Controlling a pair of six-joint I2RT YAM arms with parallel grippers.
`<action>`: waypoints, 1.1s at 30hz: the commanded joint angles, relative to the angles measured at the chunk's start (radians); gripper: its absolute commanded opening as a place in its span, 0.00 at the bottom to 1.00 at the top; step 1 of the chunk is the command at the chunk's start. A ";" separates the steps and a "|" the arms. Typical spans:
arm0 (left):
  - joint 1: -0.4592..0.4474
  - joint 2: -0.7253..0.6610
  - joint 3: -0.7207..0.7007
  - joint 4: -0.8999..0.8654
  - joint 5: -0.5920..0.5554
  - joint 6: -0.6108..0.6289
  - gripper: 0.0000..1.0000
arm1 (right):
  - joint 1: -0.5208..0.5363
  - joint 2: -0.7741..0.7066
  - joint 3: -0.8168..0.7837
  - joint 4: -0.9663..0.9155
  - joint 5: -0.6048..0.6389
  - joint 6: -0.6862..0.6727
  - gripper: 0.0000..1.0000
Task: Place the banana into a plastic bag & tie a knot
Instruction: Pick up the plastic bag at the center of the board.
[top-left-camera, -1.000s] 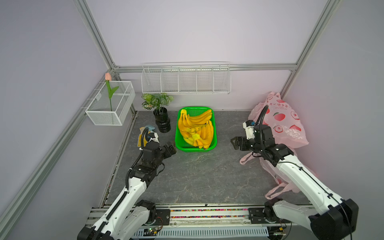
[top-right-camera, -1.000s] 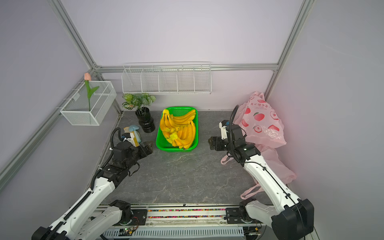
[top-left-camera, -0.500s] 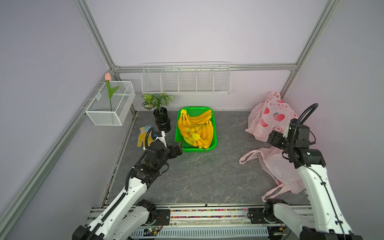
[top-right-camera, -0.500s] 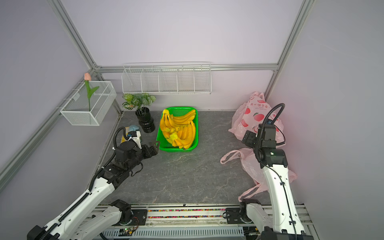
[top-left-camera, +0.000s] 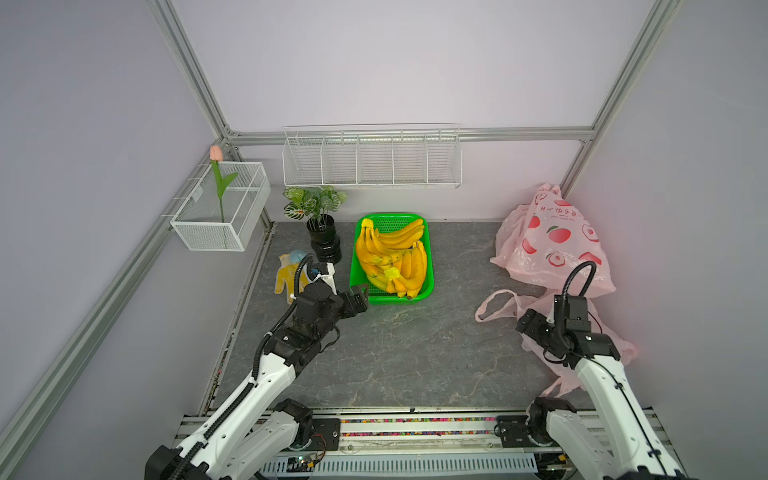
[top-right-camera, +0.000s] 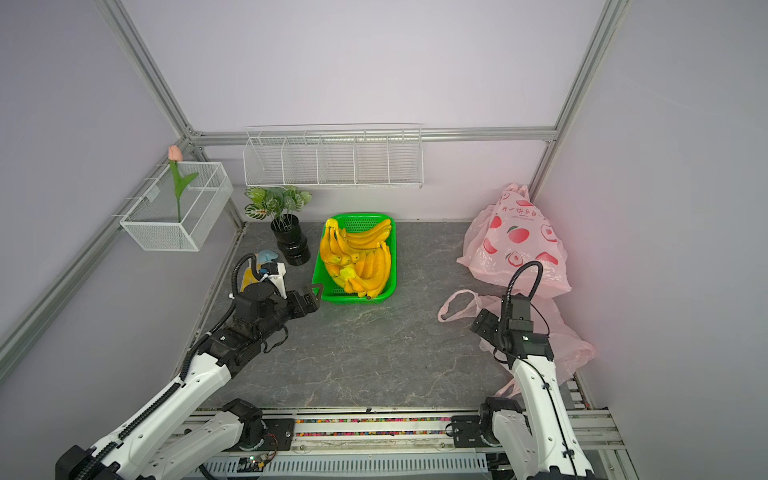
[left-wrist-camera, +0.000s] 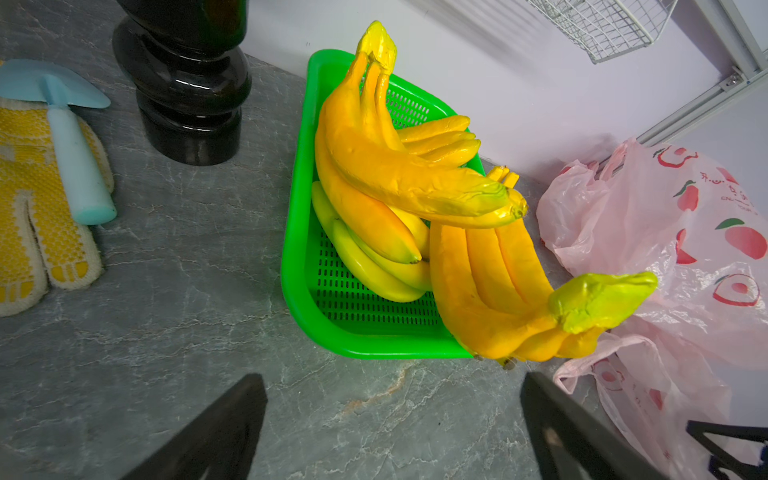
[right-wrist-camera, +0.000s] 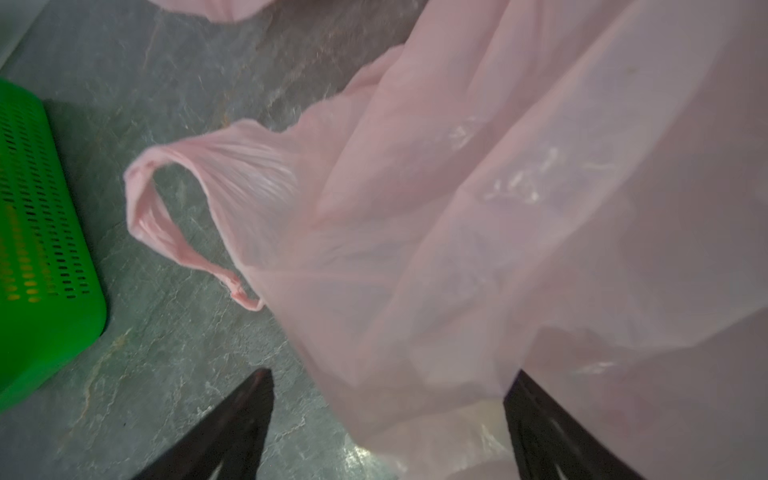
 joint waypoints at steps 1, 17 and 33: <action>-0.023 -0.013 0.041 -0.022 0.004 0.016 0.97 | 0.053 0.056 -0.020 0.175 -0.123 0.051 0.89; -0.100 -0.078 0.050 -0.064 -0.069 0.024 0.98 | 0.404 0.318 0.228 0.143 0.073 -0.075 0.91; -0.100 -0.106 0.058 -0.087 -0.083 0.053 1.00 | 0.558 0.403 0.217 -0.085 0.473 -0.014 0.89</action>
